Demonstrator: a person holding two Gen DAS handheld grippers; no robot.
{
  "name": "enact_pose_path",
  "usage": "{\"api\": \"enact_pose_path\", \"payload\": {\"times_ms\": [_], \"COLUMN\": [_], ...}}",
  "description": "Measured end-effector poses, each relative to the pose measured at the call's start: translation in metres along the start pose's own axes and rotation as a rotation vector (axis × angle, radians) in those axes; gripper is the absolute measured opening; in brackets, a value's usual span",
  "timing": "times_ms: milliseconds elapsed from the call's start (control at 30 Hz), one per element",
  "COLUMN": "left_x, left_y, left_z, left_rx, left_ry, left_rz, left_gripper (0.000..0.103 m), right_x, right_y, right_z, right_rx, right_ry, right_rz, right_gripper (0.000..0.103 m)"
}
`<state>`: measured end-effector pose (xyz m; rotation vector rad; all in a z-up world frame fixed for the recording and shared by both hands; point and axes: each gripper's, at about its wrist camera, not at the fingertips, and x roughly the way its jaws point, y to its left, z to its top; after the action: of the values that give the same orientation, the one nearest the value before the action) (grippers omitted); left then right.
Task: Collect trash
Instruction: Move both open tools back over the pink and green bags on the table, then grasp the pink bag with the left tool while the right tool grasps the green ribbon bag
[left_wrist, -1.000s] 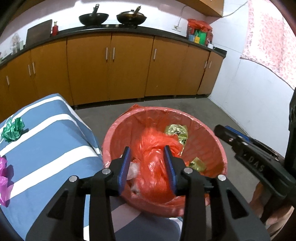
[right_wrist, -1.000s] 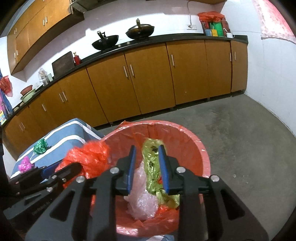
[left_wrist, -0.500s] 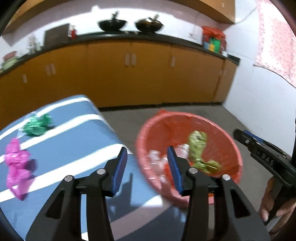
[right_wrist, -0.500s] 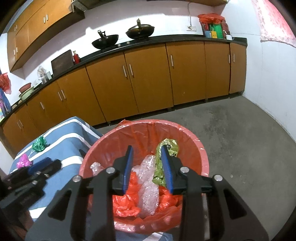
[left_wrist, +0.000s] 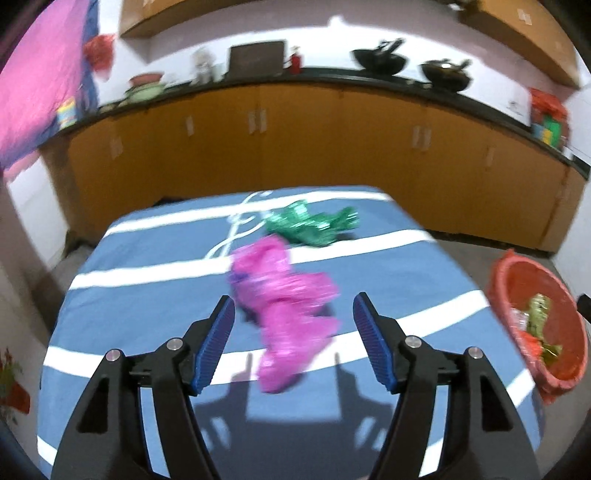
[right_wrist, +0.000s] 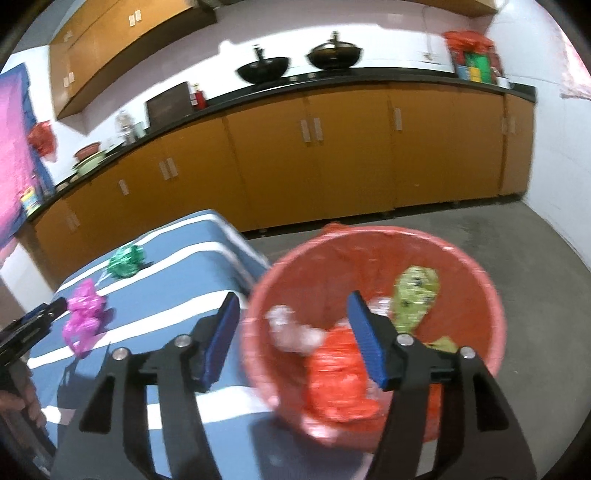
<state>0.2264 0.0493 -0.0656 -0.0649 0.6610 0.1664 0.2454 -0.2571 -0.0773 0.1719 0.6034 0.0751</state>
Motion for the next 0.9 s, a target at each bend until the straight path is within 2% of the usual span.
{"api": "enact_pose_path", "payload": {"times_ms": [133, 367, 467, 500, 600, 733, 900], "left_x": [0.017, 0.043, 0.053, 0.056, 0.06, 0.054, 0.041], "left_y": [0.012, 0.011, 0.014, 0.015, 0.02, 0.035, 0.072], "left_z": [-0.001, -0.001, -0.003, -0.004, -0.008, -0.008, -0.002], "left_rx": [-0.051, -0.037, -0.035, -0.035, -0.039, -0.042, -0.058], "left_ry": [0.048, 0.108, 0.152, 0.166, 0.181, 0.154, 0.093], "left_rz": [-0.012, -0.042, -0.069, -0.078, -0.089, -0.082, -0.025], "left_gripper": [0.067, 0.066, 0.045, 0.033, 0.022, 0.017, 0.016], "right_x": [0.006, 0.016, 0.022, 0.024, 0.032, 0.042, 0.062], "right_y": [0.037, 0.082, 0.094, 0.097, 0.108, 0.126, 0.156], "right_z": [-0.001, -0.001, 0.0, 0.0, 0.0, -0.001, -0.001], "right_rx": [-0.045, -0.12, -0.131, -0.132, -0.141, -0.165, -0.2], "right_ry": [0.008, 0.018, 0.026, 0.029, 0.037, 0.048, 0.066], "right_rz": [0.041, 0.073, 0.078, 0.08, 0.089, 0.108, 0.153], "right_gripper": [0.063, 0.063, 0.063, 0.063, 0.063, 0.063, 0.063]}}
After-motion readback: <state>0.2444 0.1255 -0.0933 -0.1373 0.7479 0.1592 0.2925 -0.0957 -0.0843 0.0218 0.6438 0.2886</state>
